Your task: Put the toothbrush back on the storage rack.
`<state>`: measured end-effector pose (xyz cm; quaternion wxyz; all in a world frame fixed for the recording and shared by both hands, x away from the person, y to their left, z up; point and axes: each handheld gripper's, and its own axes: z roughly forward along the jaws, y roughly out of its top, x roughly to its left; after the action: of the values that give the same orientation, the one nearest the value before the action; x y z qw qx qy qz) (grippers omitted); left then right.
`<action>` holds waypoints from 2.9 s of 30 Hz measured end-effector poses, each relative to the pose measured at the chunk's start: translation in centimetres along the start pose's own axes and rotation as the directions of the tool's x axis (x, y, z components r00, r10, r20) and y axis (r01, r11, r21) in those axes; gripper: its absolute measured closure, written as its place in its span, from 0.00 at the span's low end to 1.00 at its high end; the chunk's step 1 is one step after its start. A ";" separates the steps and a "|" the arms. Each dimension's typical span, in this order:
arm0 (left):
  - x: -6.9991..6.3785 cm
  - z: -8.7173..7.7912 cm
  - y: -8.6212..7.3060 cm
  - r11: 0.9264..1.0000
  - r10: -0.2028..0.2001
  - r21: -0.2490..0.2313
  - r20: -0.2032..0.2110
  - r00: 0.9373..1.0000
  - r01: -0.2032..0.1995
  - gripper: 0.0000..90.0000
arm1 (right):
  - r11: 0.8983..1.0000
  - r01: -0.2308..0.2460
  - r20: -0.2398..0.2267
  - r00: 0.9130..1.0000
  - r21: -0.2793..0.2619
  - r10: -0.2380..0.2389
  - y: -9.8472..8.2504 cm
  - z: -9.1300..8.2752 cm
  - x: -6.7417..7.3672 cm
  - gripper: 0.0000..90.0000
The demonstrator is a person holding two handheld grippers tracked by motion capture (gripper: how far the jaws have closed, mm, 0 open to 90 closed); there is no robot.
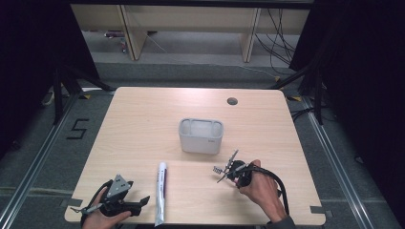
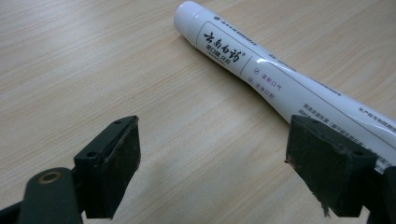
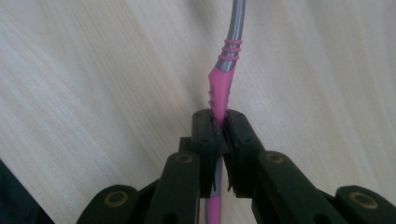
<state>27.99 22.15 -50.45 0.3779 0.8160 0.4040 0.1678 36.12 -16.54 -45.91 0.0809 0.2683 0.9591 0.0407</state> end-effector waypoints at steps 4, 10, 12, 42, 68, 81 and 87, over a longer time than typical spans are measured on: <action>0.0 0.0 0.0 1.000 0.001 0.001 -0.008 1.000 -0.001 0.19 | 0.996 -0.010 -0.002 1.000 -0.094 0.009 -0.3 -1.7 0.0 0.93; 0.0 0.0 0.0 1.000 -0.003 0.004 -0.010 1.000 0.003 0.19 | 0.982 -0.022 -0.034 0.999 -0.186 0.016 -0.9 -3.3 -0.5 0.93; 0.1 -0.1 0.1 1.000 0.006 0.015 -0.001 1.000 -0.006 0.19 | 0.980 -0.032 -0.039 0.999 -0.197 0.025 -1.0 -3.6 -0.6 0.93; 0.2 -0.1 0.1 1.000 0.013 0.022 -0.005 1.000 -0.013 0.19 | 0.761 -0.159 -0.122 0.987 -0.629 0.105 -1.7 -6.3 -3.1 0.93; 0.1 0.0 0.0 1.000 -0.004 0.006 -0.002 1.000 0.004 0.19 | 0.574 -0.255 -0.195 0.967 -0.778 0.164 1.0 -7.1 -6.3 0.93; 0.0 0.0 0.0 1.000 -0.006 0.002 -0.005 1.000 0.006 0.19 | 0.499 -0.285 -0.229 0.958 -0.819 0.172 2.5 -7.8 -7.7 0.93; 0.1 0.0 0.0 1.000 -0.006 0.002 -0.006 1.000 0.006 0.19 | 0.480 -0.284 -0.218 0.957 -0.830 0.190 3.0 -8.1 -8.2 0.93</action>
<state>28.02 22.21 -50.46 0.3761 0.8147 0.4079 0.1687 43.09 -18.53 -36.50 0.1493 0.3212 0.7707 0.5297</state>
